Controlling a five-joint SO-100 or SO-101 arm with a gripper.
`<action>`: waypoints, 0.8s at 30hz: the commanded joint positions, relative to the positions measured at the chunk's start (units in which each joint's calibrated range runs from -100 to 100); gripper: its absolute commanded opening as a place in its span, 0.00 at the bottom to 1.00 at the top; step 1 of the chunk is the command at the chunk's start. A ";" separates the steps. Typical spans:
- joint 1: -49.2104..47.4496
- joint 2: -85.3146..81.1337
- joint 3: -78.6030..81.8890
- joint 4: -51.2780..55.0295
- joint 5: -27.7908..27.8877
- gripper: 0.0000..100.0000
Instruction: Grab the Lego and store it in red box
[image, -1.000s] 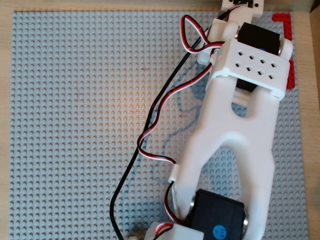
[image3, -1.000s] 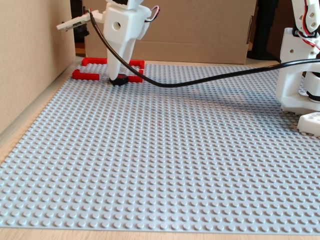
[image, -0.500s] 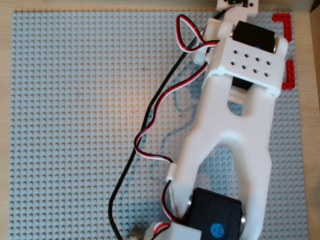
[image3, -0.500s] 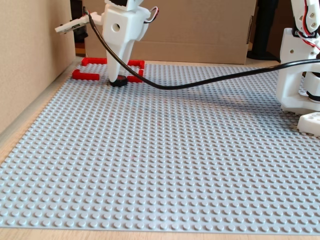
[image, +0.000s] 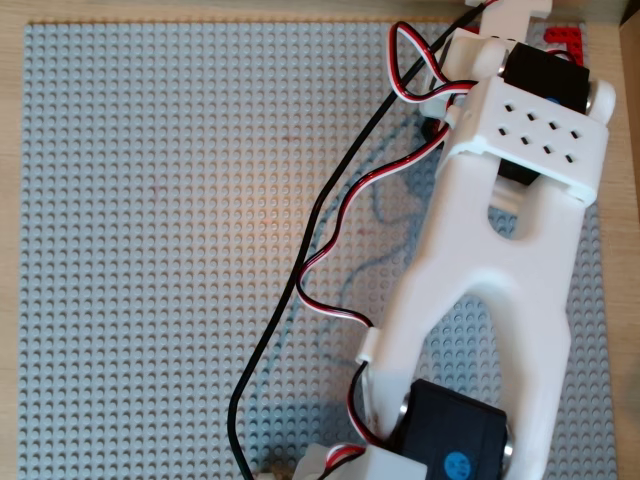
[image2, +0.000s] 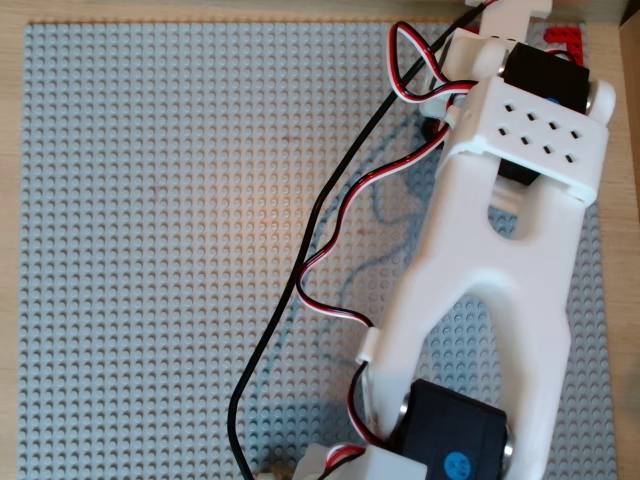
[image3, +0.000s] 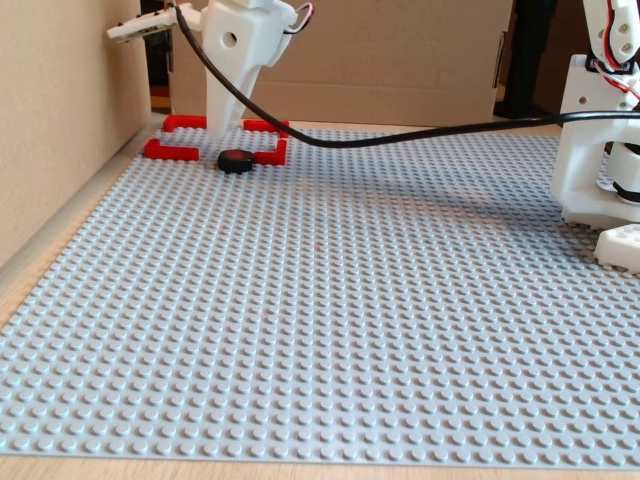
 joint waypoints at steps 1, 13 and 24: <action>2.56 0.90 -4.76 1.21 0.29 0.13; -2.50 -3.42 -5.30 10.60 -2.68 0.20; -4.22 -3.08 -4.67 8.67 -5.85 0.20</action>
